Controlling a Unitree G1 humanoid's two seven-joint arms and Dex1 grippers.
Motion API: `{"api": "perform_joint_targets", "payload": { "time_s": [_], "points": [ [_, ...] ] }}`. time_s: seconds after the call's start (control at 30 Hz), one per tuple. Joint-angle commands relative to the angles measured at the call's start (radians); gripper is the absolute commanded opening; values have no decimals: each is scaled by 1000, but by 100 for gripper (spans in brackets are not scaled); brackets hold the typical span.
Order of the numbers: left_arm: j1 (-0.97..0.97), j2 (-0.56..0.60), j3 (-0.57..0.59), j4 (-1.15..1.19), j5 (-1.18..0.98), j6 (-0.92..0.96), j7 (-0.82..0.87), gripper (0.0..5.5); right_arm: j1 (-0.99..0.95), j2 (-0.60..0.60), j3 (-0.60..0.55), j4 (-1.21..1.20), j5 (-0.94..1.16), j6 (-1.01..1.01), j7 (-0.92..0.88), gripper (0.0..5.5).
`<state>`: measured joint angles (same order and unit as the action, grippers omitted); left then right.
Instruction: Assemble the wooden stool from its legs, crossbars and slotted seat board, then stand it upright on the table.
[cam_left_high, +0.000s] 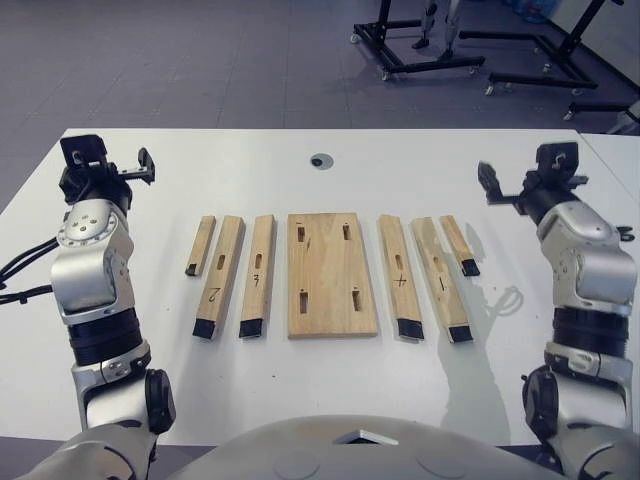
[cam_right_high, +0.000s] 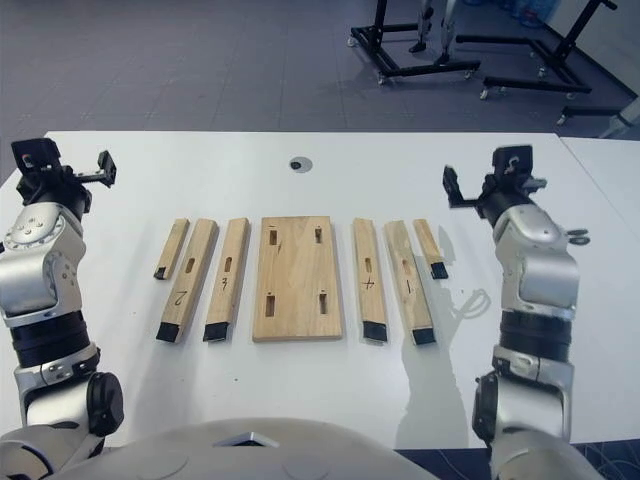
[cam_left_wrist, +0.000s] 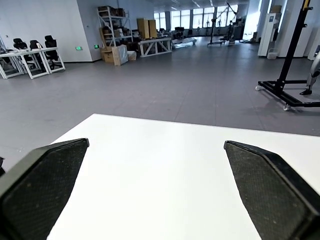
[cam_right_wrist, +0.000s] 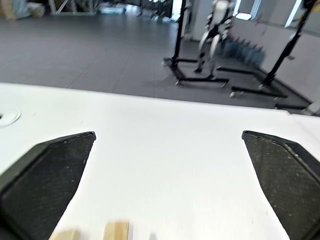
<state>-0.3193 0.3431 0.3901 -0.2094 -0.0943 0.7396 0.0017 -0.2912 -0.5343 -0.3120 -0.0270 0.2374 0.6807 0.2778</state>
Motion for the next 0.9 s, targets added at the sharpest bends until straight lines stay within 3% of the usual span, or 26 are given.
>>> {"api": "perform_joint_targets", "payload": {
  "time_s": [0.03, 0.13, 0.5, 0.7, 0.9],
  "points": [
    [69, 12, 54, -61, -26, 61, -10, 495, 91, -52, -44, -79, 72, 169, 68, 540],
    [103, 11, 76, -88, -36, 81, -10, 495, 161, -64, -27, -86, 67, 189, 93, 540],
    [102, 24, 56, -76, -41, 81, -10, 495, 255, 75, 90, 42, 4, 46, 54, 540],
    [94, 24, 34, -68, -38, 73, -3, 499, 209, 79, 98, 142, -16, -26, 38, 439],
    [86, 26, 24, -63, -39, 71, 1, 499, 234, 60, 151, 74, -29, 11, 66, 327]
  ]
}}
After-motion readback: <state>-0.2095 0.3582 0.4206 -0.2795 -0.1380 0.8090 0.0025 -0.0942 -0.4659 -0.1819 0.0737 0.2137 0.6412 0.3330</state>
